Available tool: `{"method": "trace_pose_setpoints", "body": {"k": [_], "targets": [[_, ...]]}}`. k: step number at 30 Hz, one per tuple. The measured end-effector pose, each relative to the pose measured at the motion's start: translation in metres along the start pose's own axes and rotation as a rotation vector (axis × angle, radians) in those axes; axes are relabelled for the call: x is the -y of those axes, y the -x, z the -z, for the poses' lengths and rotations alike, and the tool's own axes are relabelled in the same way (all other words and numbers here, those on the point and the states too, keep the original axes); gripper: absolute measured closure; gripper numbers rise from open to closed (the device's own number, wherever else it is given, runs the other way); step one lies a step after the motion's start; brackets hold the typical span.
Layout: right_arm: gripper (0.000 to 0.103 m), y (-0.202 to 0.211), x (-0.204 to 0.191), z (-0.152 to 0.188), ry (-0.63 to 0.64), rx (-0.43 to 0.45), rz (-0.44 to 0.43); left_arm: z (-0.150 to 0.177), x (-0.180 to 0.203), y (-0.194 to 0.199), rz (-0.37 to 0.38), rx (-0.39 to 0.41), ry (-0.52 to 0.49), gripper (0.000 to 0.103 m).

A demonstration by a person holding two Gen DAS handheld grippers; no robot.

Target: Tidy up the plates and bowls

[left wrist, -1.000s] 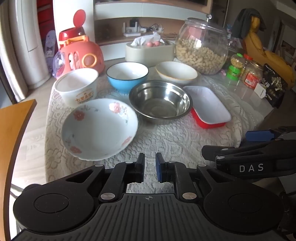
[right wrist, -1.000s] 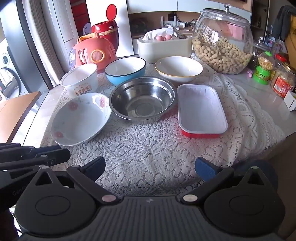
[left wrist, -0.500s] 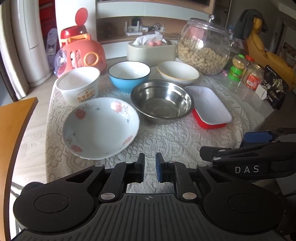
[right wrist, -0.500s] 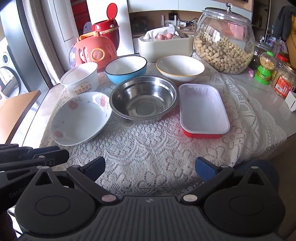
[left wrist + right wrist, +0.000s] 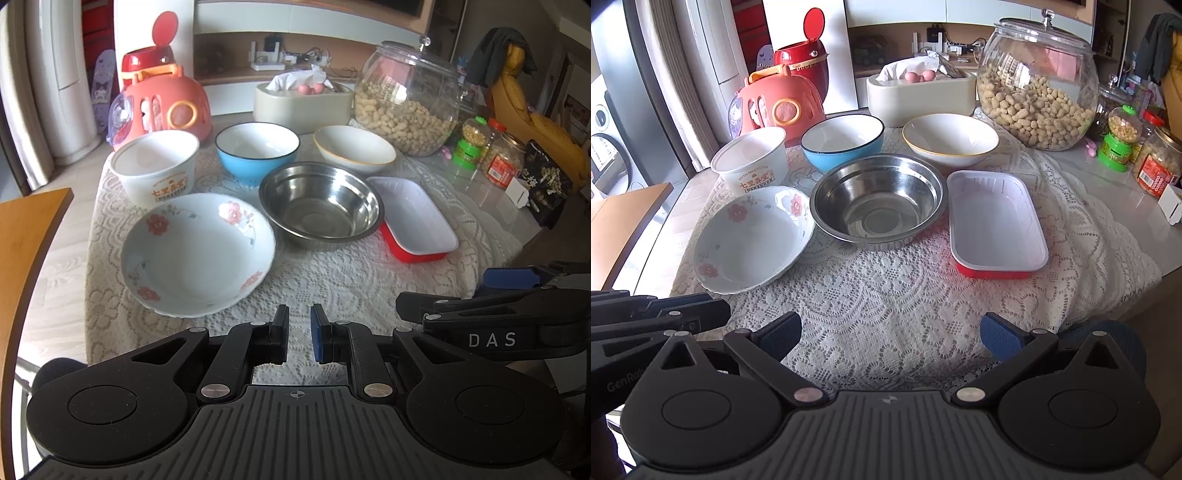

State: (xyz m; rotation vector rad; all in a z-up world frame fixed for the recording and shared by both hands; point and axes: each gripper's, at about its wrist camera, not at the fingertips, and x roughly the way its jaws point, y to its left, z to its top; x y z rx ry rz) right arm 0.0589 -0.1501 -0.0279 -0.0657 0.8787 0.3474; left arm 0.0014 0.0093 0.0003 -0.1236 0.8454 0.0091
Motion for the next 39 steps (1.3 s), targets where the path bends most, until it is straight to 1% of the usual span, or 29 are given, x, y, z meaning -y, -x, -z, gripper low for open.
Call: {"method": "trace_pose_setpoints", "body": {"k": [11,39], "targets": [[0.000,-0.0022,-0.0015,0.0002,-0.004,-0.002,-0.007,-0.0006,-0.0020,0.0030,0.021,0.007,0.015,0.086],[0.000,-0.0039,0.0004,0.0000,-0.011,-0.008,-0.005,-0.0013,-0.0013,0.0002,0.012,-0.008,0.014,0.086]]}}
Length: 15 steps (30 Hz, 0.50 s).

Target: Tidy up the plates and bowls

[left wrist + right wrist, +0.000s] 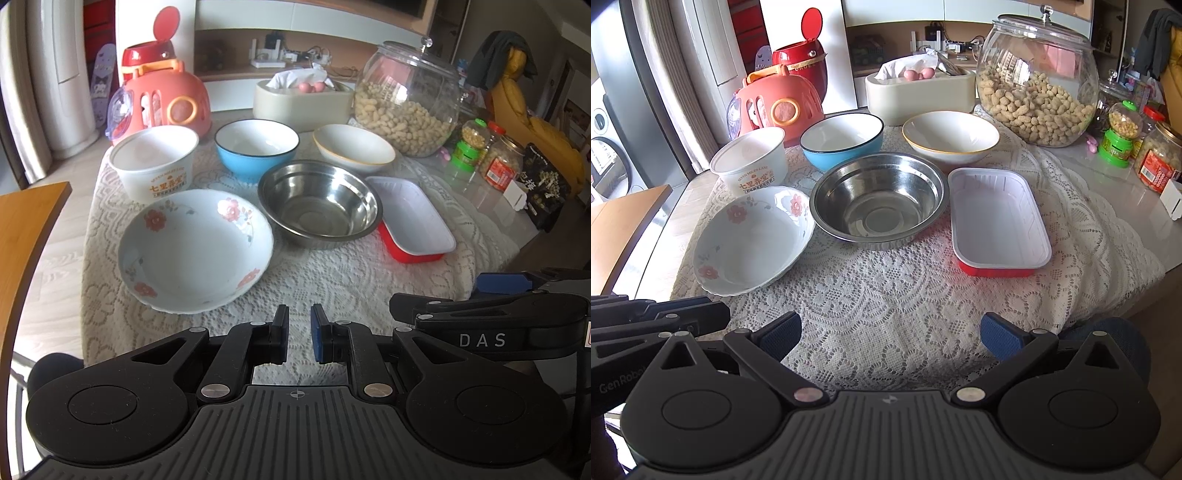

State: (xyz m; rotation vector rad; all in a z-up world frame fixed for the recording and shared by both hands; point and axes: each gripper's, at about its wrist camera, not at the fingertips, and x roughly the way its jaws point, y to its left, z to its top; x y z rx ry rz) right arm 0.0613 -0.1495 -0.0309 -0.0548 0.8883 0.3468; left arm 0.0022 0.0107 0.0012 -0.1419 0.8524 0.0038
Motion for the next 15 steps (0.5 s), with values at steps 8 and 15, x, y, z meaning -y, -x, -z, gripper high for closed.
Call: {"method": "trace_pose_setpoints", "body": {"k": [8,15], "targets": [[0.000,-0.0006,-0.0001,0.0003,-0.002,-0.001,0.000,0.0012,-0.0004,-0.0010,-0.002,-0.002,0.001,0.086],[0.000,-0.0030,0.0005,0.0010,-0.004,-0.005,-0.002,0.0023,-0.0040,-0.0051,-0.010,-0.008,0.008,0.086]]}}
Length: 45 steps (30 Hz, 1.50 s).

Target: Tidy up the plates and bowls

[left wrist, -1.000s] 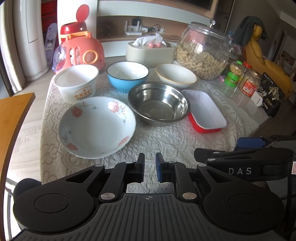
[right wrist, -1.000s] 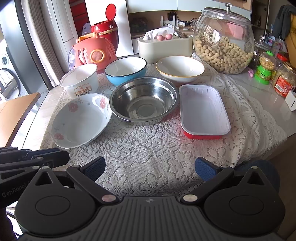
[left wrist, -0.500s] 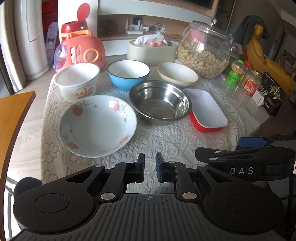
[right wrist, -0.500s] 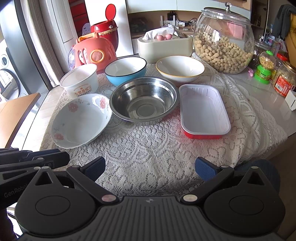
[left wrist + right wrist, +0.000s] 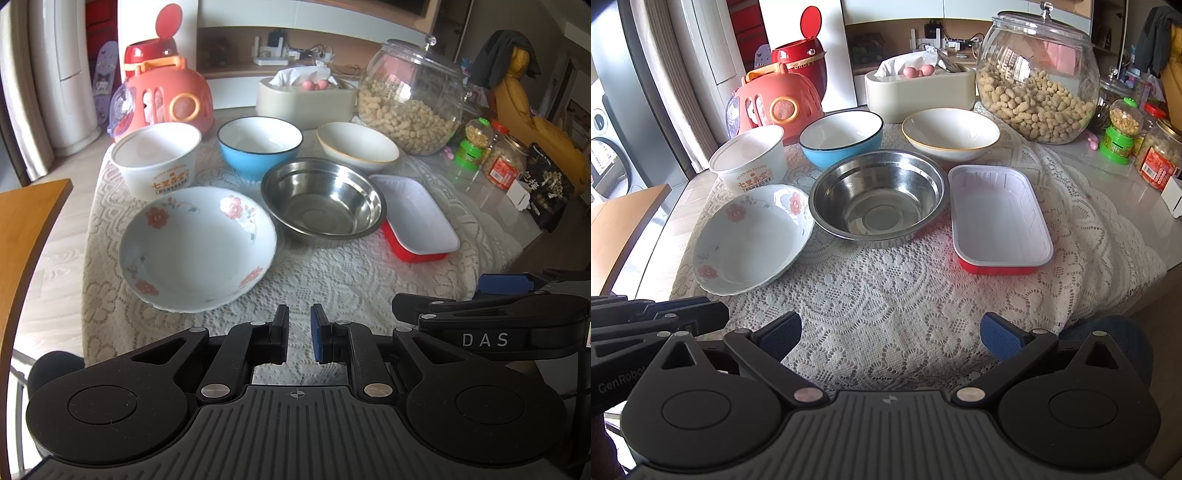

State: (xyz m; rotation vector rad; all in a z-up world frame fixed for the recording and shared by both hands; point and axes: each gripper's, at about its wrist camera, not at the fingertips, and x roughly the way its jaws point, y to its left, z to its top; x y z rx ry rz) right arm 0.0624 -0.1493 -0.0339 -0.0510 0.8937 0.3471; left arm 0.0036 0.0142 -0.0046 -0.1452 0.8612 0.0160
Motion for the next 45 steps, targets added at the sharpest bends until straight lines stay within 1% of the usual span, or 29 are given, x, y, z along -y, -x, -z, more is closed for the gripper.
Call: {"method": "trace_pose_setpoints", "body": {"k": [7,10,13,15,17,18,19,20,21,22,23,24,25,26,27,28,29,30,32,34,35,36,37,38,39,40,41,44,45], "targets": [[0.000,-0.011,0.004,-0.004,-0.012,-0.015,-0.015,-0.003,-0.006,-0.015,-0.026,-0.029,0.029,0.086],[0.000,-0.020,0.007,-0.006,-0.020,-0.026,-0.020,-0.004,-0.007,-0.020,-0.032,-0.020,0.030,0.086],[0.000,-0.030,0.013,-0.008,-0.034,-0.039,-0.025,-0.005,-0.005,-0.025,-0.027,0.014,0.027,0.086],[0.000,-0.037,0.018,-0.010,-0.036,-0.037,-0.025,-0.006,-0.004,-0.031,0.001,0.035,0.030,0.086],[0.000,-0.045,0.024,-0.013,-0.038,-0.031,-0.027,-0.008,-0.002,-0.038,0.077,0.049,0.048,0.084],[0.000,-0.047,0.027,-0.014,-0.039,-0.025,-0.035,-0.010,-0.001,-0.043,0.138,0.062,0.057,0.084],[0.000,-0.049,0.031,-0.016,-0.037,-0.011,-0.049,-0.013,-0.001,-0.047,0.199,0.065,0.070,0.084],[0.000,-0.049,0.036,-0.018,-0.035,0.015,-0.066,-0.016,-0.001,-0.053,0.257,0.053,0.093,0.084],[0.000,-0.047,0.042,-0.020,-0.041,0.054,-0.082,-0.020,0.001,-0.058,0.292,0.030,0.118,0.084],[0.000,-0.043,0.051,-0.022,-0.054,0.114,-0.092,-0.024,0.004,-0.064,0.299,0.012,0.135,0.084],[0.000,-0.037,0.062,-0.022,-0.068,0.190,-0.103,-0.029,0.010,-0.068,0.276,0.002,0.137,0.084],[0.000,-0.033,0.071,-0.023,-0.071,0.260,-0.103,-0.034,0.017,-0.073,0.239,0.000,0.119,0.084],[0.000,-0.031,0.079,-0.023,-0.065,0.309,-0.086,-0.041,0.027,-0.078,0.222,0.007,0.069,0.084],[0.000,-0.032,0.086,-0.024,-0.053,0.339,-0.054,-0.049,0.034,-0.084,0.235,0.018,0.020,0.084],[0.000,-0.035,0.093,-0.026,-0.035,0.340,-0.002,-0.059,0.042,-0.091,0.254,0.023,-0.024,0.084],[0.000,-0.041,0.101,-0.028,-0.022,0.319,0.044,-0.070,0.047,-0.098,0.262,0.022,-0.049,0.084],[0.000,-0.047,0.113,-0.030,-0.024,0.288,0.068,-0.082,0.052,-0.107,0.261,0.022,-0.059,0.084],[0.000,-0.054,0.124,-0.030,-0.049,0.254,0.065,-0.095,0.057,-0.118,0.251,0.023,-0.061,0.084],[0.001,-0.070,0.148,-0.032,-0.143,0.176,0.017,-0.120,0.065,-0.142,0.230,-0.001,-0.051,0.084],[0.008,-0.086,0.167,-0.031,-0.218,0.115,-0.043,-0.147,0.073,-0.177,0.244,-0.074,-0.051,0.084],[0.014,-0.096,0.172,-0.030,-0.240,0.086,-0.057,-0.158,0.076,-0.194,0.257,-0.114,-0.050,0.084],[0.020,-0.104,0.176,-0.030,-0.252,0.066,-0.066,-0.168,0.078,-0.212,0.267,-0.165,-0.040,0.084],[0.023,-0.111,0.179,-0.030,-0.259,0.050,-0.078,-0.177,0.079,-0.231,0.279,-0.230,-0.023,0.084],[0.028,-0.117,0.181,-0.031,-0.265,0.036,-0.093,-0.183,0.080,-0.245,0.289,-0.275,-0.011,0.086],[0.031,-0.122,0.183,-0.032,-0.266,0.028,-0.106,-0.188,0.081,-0.257,0.302,-0.290,-0.001,0.085],[0.032,-0.125,0.184,-0.032,-0.263,0.023,-0.117,-0.191,0.082,-0.264,0.298,-0.299,-0.005,0.085],[0.033,-0.128,0.185,-0.032,-0.260,0.018,-0.131,-0.193,0.087,-0.270,0.270,-0.306,-0.024,0.085],[0.034,-0.135,0.189,-0.031,-0.260,-0.002,-0.167,-0.194,0.098,-0.280,0.168,-0.282,-0.107,0.085],[0.034,-0.137,0.193,-0.031,-0.271,-0.011,-0.181,-0.194,0.100,-0.283,0.149,-0.285,-0.128,0.085]]}}
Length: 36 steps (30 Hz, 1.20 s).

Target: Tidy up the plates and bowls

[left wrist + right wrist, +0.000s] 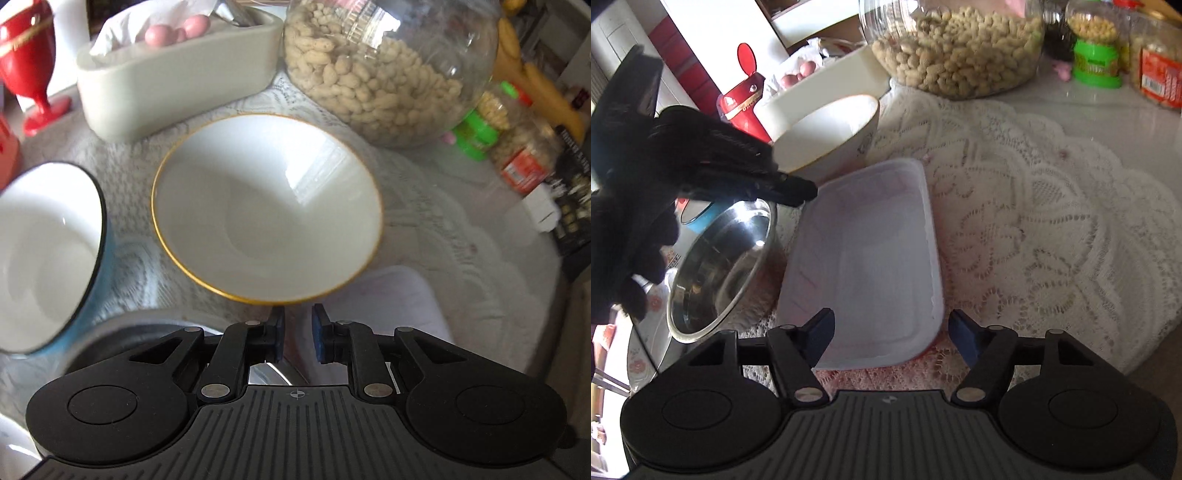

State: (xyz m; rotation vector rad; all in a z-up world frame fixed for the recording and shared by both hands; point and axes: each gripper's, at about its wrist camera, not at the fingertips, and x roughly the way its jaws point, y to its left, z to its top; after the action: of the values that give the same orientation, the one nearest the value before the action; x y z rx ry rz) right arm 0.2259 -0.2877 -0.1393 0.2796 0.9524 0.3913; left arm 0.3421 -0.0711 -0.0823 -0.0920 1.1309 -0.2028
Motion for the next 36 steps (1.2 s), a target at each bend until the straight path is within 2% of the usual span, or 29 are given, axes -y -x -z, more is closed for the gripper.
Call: {"method": "trace_pose_setpoints", "body": {"k": [5,7,8,10,12,16,19,21,26,29,31,33,36], "targets": [[0.034,0.000,0.011,-0.003,-0.022,-0.009,-0.071,-0.005,0.005,-0.015,0.016,-0.033,0.022,0.084],[0.034,0.000,0.015,-0.006,-0.036,-0.014,-0.122,-0.008,0.009,-0.015,0.045,-0.030,0.054,0.071],[0.034,0.001,0.016,-0.009,-0.036,-0.014,-0.124,-0.010,0.012,-0.015,0.045,-0.029,0.063,0.068],[0.034,0.008,0.018,-0.016,-0.007,0.024,-0.092,-0.017,0.021,-0.020,0.036,-0.039,0.075,0.069],[0.034,0.017,0.023,-0.027,0.020,0.084,-0.036,-0.017,0.030,-0.027,0.070,-0.046,0.075,0.069],[0.032,0.029,0.045,-0.047,0.010,0.176,0.092,-0.013,0.046,-0.042,0.193,-0.063,0.067,0.081],[0.032,0.024,0.061,-0.051,-0.024,0.186,0.197,-0.008,0.045,-0.039,0.300,-0.062,0.122,0.081],[0.031,0.024,0.066,-0.048,-0.049,0.189,0.247,-0.003,0.042,-0.023,0.324,-0.030,0.114,0.081],[0.023,0.037,0.055,-0.037,-0.050,0.280,0.288,0.022,0.013,0.048,0.307,0.135,0.096,0.081],[0.021,0.050,0.039,-0.038,-0.015,0.363,0.313,0.041,-0.019,0.093,0.216,0.261,0.120,0.081],[0.018,0.057,0.027,-0.042,-0.007,0.393,0.264,0.054,-0.043,0.116,0.100,0.326,0.141,0.081],[0.016,0.059,0.012,-0.044,-0.007,0.383,0.177,0.064,-0.066,0.126,0.001,0.339,0.183,0.081],[0.013,0.037,-0.015,-0.042,0.003,0.279,0.008,0.077,-0.101,0.124,0.009,0.315,0.297,0.081]]}}
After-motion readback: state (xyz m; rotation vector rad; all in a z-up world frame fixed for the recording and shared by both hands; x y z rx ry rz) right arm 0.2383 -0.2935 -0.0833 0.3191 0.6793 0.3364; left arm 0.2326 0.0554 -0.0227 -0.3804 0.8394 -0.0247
